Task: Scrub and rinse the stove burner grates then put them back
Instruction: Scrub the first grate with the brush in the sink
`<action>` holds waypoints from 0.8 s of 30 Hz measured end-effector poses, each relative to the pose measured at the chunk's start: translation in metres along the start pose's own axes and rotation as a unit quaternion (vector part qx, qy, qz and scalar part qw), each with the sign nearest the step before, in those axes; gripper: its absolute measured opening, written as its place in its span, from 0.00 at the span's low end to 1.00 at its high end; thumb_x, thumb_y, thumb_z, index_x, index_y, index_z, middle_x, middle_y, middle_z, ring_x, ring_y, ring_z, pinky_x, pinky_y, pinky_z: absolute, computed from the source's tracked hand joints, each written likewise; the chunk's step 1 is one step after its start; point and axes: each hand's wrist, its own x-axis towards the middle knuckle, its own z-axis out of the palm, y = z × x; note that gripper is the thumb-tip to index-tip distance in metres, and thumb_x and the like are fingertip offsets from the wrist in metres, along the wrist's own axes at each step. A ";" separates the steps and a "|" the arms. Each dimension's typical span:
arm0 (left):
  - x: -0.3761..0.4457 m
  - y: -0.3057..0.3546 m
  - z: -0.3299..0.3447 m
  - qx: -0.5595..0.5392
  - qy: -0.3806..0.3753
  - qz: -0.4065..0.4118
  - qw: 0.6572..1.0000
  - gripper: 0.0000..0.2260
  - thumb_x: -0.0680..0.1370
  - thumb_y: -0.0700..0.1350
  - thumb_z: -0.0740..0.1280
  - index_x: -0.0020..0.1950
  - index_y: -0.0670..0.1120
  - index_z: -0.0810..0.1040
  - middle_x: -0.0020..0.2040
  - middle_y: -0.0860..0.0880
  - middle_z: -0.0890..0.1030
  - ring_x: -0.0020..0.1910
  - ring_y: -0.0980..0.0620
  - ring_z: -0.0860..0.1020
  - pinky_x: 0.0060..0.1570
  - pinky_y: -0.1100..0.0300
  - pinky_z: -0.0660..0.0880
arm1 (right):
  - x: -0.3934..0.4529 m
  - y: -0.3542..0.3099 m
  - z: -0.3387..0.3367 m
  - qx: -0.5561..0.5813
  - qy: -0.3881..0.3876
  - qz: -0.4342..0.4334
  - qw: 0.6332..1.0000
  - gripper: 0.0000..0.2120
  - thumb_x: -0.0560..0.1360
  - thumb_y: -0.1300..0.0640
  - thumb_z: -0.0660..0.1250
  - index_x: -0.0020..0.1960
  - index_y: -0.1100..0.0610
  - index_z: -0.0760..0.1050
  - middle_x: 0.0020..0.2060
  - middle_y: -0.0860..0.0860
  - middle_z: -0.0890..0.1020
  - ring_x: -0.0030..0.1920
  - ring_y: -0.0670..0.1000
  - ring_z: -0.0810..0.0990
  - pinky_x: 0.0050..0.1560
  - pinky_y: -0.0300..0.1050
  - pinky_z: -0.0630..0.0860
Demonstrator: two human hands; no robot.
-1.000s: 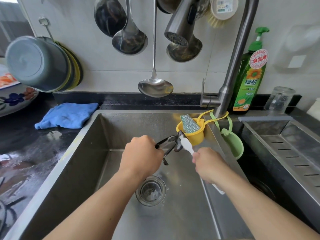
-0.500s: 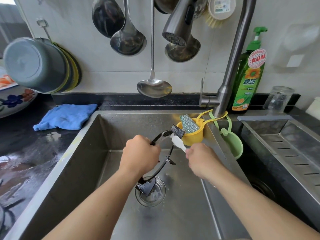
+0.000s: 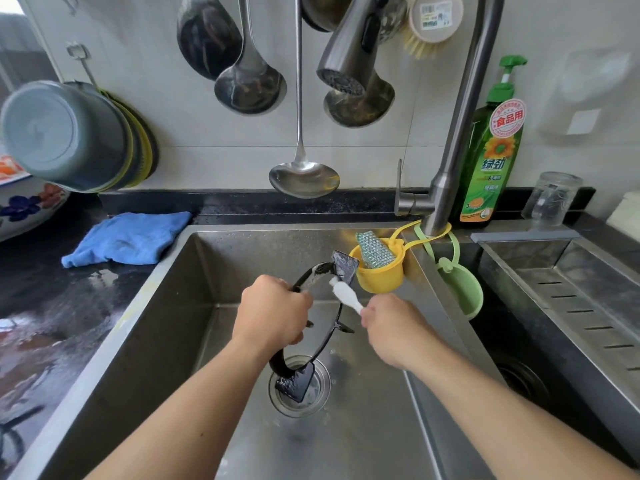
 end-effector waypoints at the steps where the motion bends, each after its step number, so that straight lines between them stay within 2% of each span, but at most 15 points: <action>1: -0.001 0.000 0.000 0.011 0.001 0.006 1.000 0.10 0.75 0.44 0.68 0.36 0.40 0.79 0.32 0.43 0.83 0.24 0.45 0.82 0.31 0.57 0.80 | 0.002 0.000 -0.003 0.005 0.024 0.006 1.000 0.12 0.83 0.54 0.58 0.53 0.57 0.78 0.43 0.55 0.77 0.42 0.58 0.76 0.39 0.45 0.69; 4: -0.002 0.000 0.001 0.037 0.001 0.026 0.999 0.11 0.74 0.46 0.68 0.34 0.42 0.79 0.29 0.47 0.83 0.29 0.43 0.84 0.39 0.51 0.84 | 0.009 0.006 -0.013 0.035 0.099 0.007 0.994 0.13 0.84 0.54 0.55 0.49 0.58 0.74 0.45 0.57 0.78 0.46 0.59 0.77 0.42 0.48 0.72; 6: -0.003 0.000 0.003 0.047 -0.001 0.036 0.998 0.12 0.72 0.47 0.68 0.32 0.42 0.78 0.27 0.49 0.82 0.31 0.42 0.84 0.40 0.48 0.84 | 0.011 0.008 -0.011 0.045 0.071 0.007 0.996 0.13 0.84 0.54 0.56 0.51 0.59 0.75 0.47 0.58 0.79 0.48 0.61 0.78 0.44 0.49 0.74; 9: -0.005 0.000 0.003 0.064 -0.002 0.045 0.997 0.11 0.72 0.47 0.67 0.31 0.43 0.78 0.26 0.50 0.82 0.32 0.41 0.83 0.40 0.48 0.83 | 0.011 0.005 0.002 0.021 -0.011 0.011 1.000 0.09 0.82 0.58 0.60 0.54 0.59 0.78 0.50 0.59 0.81 0.49 0.60 0.80 0.44 0.47 0.75; 12: -0.006 0.001 0.002 0.073 -0.007 0.053 0.996 0.12 0.73 0.47 0.67 0.32 0.43 0.78 0.27 0.50 0.82 0.32 0.42 0.83 0.39 0.49 0.83 | 0.012 0.004 -0.003 0.054 0.027 0.031 0.998 0.11 0.83 0.55 0.58 0.54 0.59 0.77 0.49 0.58 0.80 0.48 0.61 0.79 0.41 0.47 0.73; 14: -0.008 0.001 0.005 0.076 -0.015 0.063 0.995 0.12 0.72 0.48 0.66 0.32 0.43 0.77 0.28 0.49 0.83 0.32 0.42 0.83 0.38 0.49 0.83 | 0.012 0.003 -0.006 0.082 0.068 0.048 0.993 0.13 0.84 0.54 0.56 0.54 0.59 0.77 0.47 0.57 0.79 0.47 0.60 0.79 0.41 0.47 0.72; 15: -0.009 0.002 0.007 0.073 -0.018 0.064 0.995 0.12 0.72 0.48 0.66 0.32 0.43 0.77 0.28 0.49 0.83 0.31 0.42 0.83 0.38 0.49 0.83 | 0.010 0.001 -0.006 0.100 0.060 0.056 0.992 0.12 0.84 0.55 0.57 0.53 0.59 0.77 0.45 0.57 0.78 0.45 0.60 0.79 0.41 0.47 0.74; 17: -0.009 0.002 0.009 0.054 -0.024 0.056 0.997 0.11 0.72 0.47 0.66 0.32 0.43 0.77 0.28 0.49 0.83 0.30 0.43 0.83 0.38 0.49 0.83 | 0.002 -0.004 -0.002 0.134 0.000 0.061 0.989 0.07 0.81 0.61 0.59 0.49 0.58 0.75 0.41 0.58 0.79 0.37 0.58 0.80 0.38 0.48 0.80; 19: -0.007 0.002 0.007 0.031 -0.027 0.038 0.998 0.10 0.74 0.45 0.67 0.34 0.42 0.80 0.30 0.47 0.84 0.26 0.45 0.83 0.38 0.50 0.84 | -0.003 -0.008 -0.001 0.139 -0.041 0.057 0.988 0.07 0.81 0.63 0.57 0.49 0.59 0.74 0.42 0.60 0.81 0.31 0.57 0.79 0.34 0.46 0.81; 21: -0.005 0.002 0.006 0.023 -0.032 0.034 0.999 0.10 0.74 0.45 0.68 0.36 0.41 0.80 0.32 0.45 0.85 0.25 0.45 0.82 0.38 0.50 0.84 | 0.001 -0.008 -0.005 0.155 0.002 0.077 0.985 0.10 0.82 0.61 0.56 0.51 0.61 0.76 0.45 0.62 0.82 0.30 0.58 0.79 0.34 0.50 0.81; 24: -0.006 0.003 0.009 0.047 -0.041 0.058 0.996 0.11 0.74 0.46 0.68 0.34 0.41 0.79 0.29 0.47 0.84 0.28 0.45 0.83 0.39 0.49 0.84 | 0.009 -0.006 -0.011 0.166 0.048 0.081 0.982 0.13 0.83 0.57 0.54 0.50 0.60 0.76 0.46 0.62 0.82 0.31 0.59 0.80 0.29 0.45 0.76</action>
